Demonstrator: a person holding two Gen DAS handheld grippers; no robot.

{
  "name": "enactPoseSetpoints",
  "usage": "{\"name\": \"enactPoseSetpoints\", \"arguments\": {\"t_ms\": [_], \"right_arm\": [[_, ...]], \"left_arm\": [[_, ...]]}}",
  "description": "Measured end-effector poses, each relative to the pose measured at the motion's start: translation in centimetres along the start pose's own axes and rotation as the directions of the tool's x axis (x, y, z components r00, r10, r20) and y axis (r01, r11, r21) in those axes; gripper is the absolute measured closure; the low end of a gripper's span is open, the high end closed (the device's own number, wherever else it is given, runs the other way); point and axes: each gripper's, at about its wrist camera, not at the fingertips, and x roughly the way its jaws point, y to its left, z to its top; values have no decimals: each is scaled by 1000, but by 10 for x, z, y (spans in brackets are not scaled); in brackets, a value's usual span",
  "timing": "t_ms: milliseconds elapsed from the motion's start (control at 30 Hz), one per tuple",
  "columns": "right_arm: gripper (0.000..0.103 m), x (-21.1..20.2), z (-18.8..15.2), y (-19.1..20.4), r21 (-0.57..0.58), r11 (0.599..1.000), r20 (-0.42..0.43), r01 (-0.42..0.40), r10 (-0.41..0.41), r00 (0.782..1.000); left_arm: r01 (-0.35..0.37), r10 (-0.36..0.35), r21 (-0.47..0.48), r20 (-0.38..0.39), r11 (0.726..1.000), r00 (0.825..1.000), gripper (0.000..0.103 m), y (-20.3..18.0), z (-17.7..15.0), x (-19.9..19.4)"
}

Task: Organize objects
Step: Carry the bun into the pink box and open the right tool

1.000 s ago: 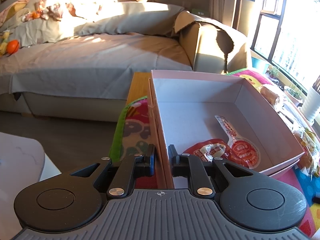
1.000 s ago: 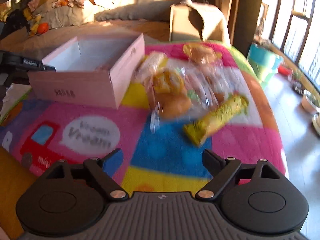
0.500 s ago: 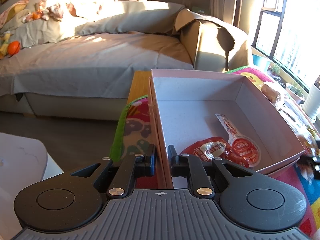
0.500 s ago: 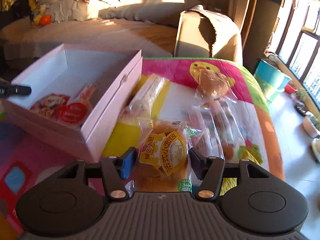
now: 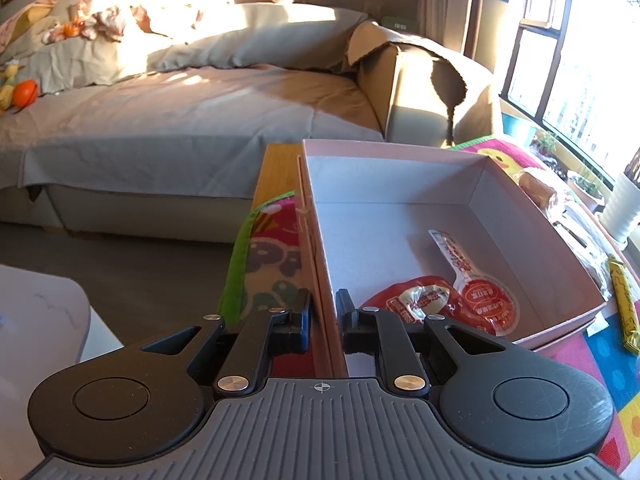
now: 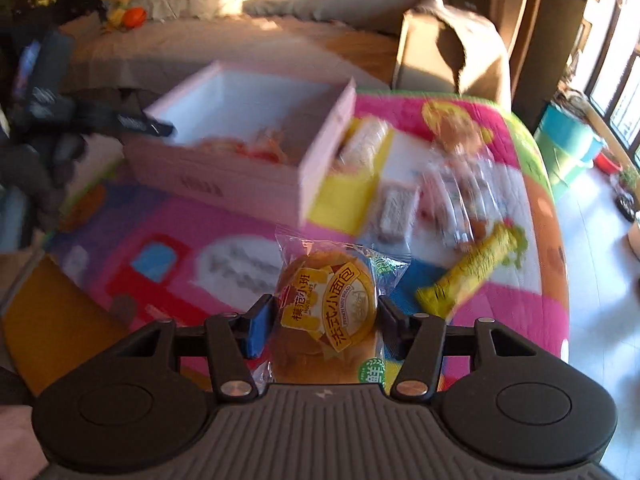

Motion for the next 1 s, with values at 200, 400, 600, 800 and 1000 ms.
{"name": "enactPoseSetpoints", "arguments": {"t_ms": [200,400,600,800,1000], "right_arm": [[48,-20,49,4,17,997,111,-72,70,991],[48,-20,117,12,-7,998,246,-70,70,967],[40,29,190,23,66,981,295,-181,154,943],[36,64,198,34,57,987,246,-149,131,960],[27,49,148,-17,110,994,246,-20,-7,969]], "left_arm": [[4,-4,2,3,1000,1000,87,0,0,0],[3,-3,-1,3,1000,1000,87,1,0,0],[3,-3,0,2,1000,1000,87,0,0,1],[15,-15,-8,4,1000,1000,87,1,0,3],[21,-21,-4,5,1000,1000,86,0,-1,4]]}}
